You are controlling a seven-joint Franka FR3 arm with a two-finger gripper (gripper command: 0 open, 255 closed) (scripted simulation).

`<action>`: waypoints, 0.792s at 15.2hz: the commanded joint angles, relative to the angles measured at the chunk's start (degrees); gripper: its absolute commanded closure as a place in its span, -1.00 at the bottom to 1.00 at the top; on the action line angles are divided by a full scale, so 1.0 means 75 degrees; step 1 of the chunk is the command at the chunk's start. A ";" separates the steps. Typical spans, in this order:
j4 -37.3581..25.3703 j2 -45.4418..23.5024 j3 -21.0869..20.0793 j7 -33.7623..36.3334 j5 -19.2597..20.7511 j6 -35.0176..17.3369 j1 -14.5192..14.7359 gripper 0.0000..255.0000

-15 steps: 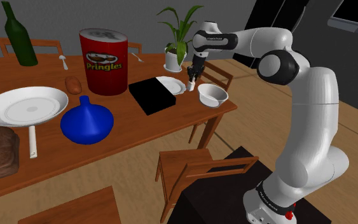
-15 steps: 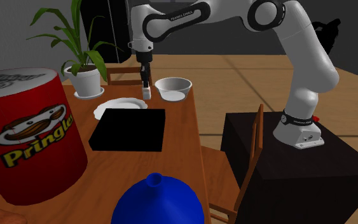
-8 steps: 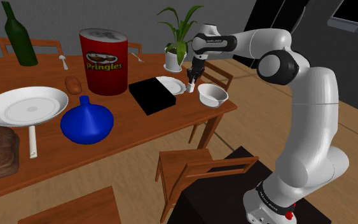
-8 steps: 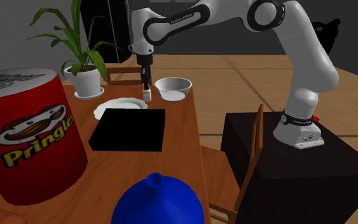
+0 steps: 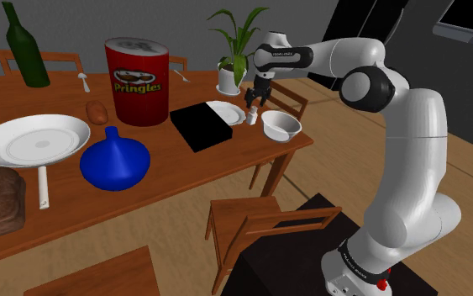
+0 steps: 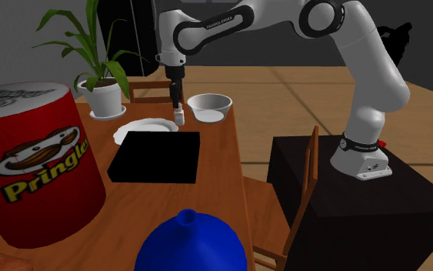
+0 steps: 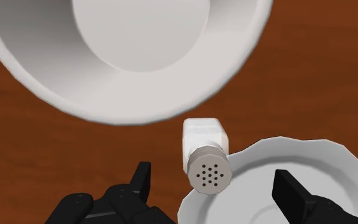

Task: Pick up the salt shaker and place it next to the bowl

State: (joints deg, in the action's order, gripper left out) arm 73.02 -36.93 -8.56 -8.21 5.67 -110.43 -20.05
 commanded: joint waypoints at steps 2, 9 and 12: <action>-0.0346 0.0104 -0.0012 -0.0018 -0.0020 0.0448 0.0011 -1.00; -0.0723 0.0155 -0.0020 -0.0033 -0.0033 0.0875 0.0028 -1.00; -0.0723 0.0154 -0.0020 -0.0033 -0.0033 0.0873 0.0028 -1.00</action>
